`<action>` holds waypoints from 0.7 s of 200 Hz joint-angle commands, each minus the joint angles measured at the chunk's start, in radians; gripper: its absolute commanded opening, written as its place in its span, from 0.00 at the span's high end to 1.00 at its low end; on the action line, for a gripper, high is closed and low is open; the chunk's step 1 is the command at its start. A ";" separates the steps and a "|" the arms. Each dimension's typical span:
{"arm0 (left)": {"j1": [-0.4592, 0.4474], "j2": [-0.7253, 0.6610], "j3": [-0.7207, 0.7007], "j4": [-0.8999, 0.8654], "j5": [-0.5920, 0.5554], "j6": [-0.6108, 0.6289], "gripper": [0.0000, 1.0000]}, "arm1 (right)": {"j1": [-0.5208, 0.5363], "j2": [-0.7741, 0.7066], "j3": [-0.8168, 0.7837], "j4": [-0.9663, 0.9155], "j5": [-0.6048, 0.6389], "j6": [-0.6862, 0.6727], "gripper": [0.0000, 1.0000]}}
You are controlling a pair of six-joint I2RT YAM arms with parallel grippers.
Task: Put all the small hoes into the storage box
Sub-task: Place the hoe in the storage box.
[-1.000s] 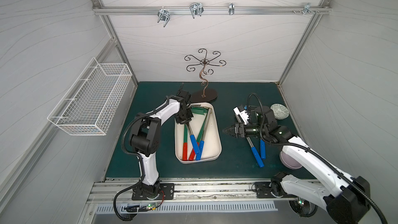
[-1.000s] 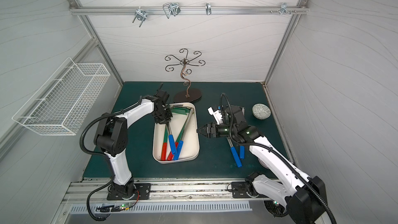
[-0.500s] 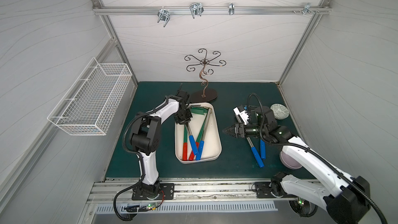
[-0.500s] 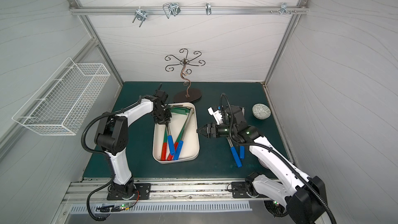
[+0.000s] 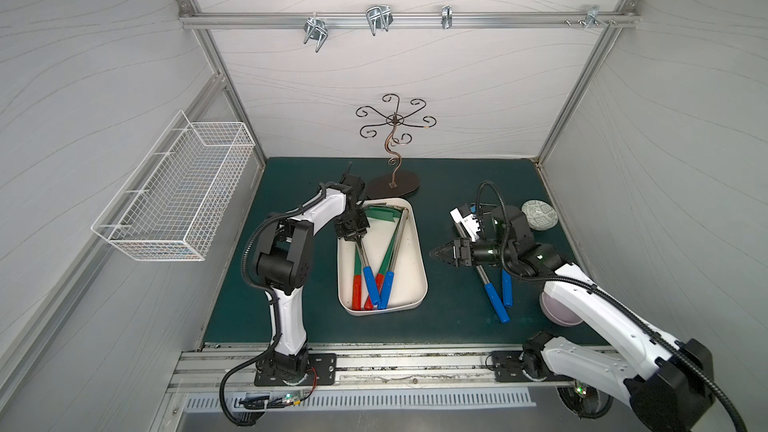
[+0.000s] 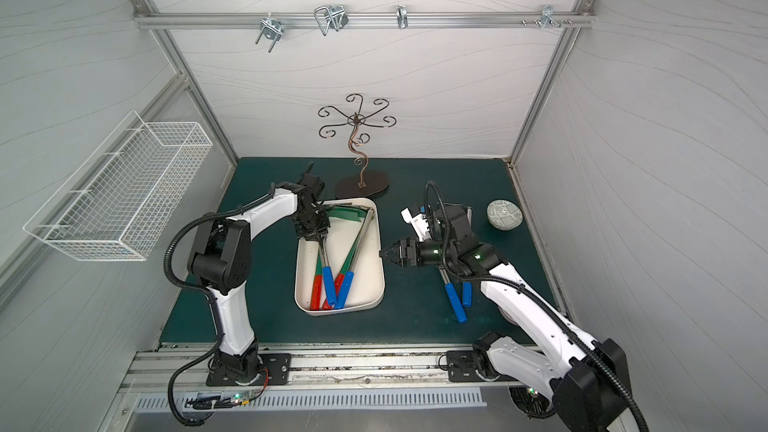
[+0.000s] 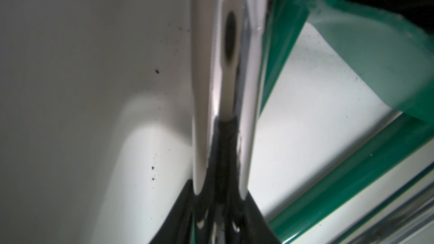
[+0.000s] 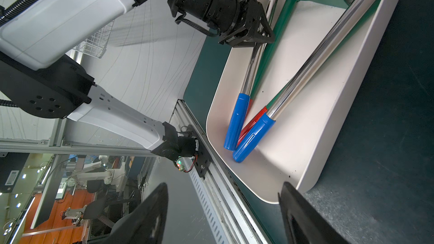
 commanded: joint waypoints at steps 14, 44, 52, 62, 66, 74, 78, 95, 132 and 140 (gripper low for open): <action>0.015 0.024 0.039 -0.042 -0.071 0.004 0.68 | -0.005 -0.001 -0.005 0.018 -0.016 0.008 0.24; 0.015 0.014 0.034 -0.036 -0.065 0.003 0.66 | -0.004 -0.001 -0.005 0.015 -0.016 0.008 0.24; 0.015 0.008 0.035 -0.036 -0.064 0.003 0.66 | -0.004 -0.002 -0.005 0.014 -0.015 0.007 0.24; 0.014 0.004 0.035 -0.034 -0.062 0.003 0.68 | -0.004 -0.002 -0.005 0.015 -0.013 0.007 0.24; 0.015 0.003 0.034 -0.034 -0.061 0.002 0.70 | -0.004 -0.001 -0.004 0.016 -0.015 0.007 0.24; 0.015 0.001 0.035 -0.033 -0.059 0.002 0.72 | -0.004 0.001 -0.003 0.018 -0.016 0.010 0.24; 0.015 0.001 0.036 -0.035 -0.059 0.002 0.74 | -0.004 0.001 -0.003 0.018 -0.016 0.009 0.24; 0.015 0.007 0.044 -0.044 -0.073 0.009 0.78 | -0.004 0.004 -0.002 0.021 -0.016 0.014 0.24; 0.015 0.018 0.065 -0.077 -0.127 0.022 0.72 | -0.005 0.004 0.005 0.019 -0.018 0.013 0.24; 0.015 0.020 0.071 -0.086 -0.142 0.026 0.69 | -0.004 0.004 0.007 0.019 -0.019 0.014 0.24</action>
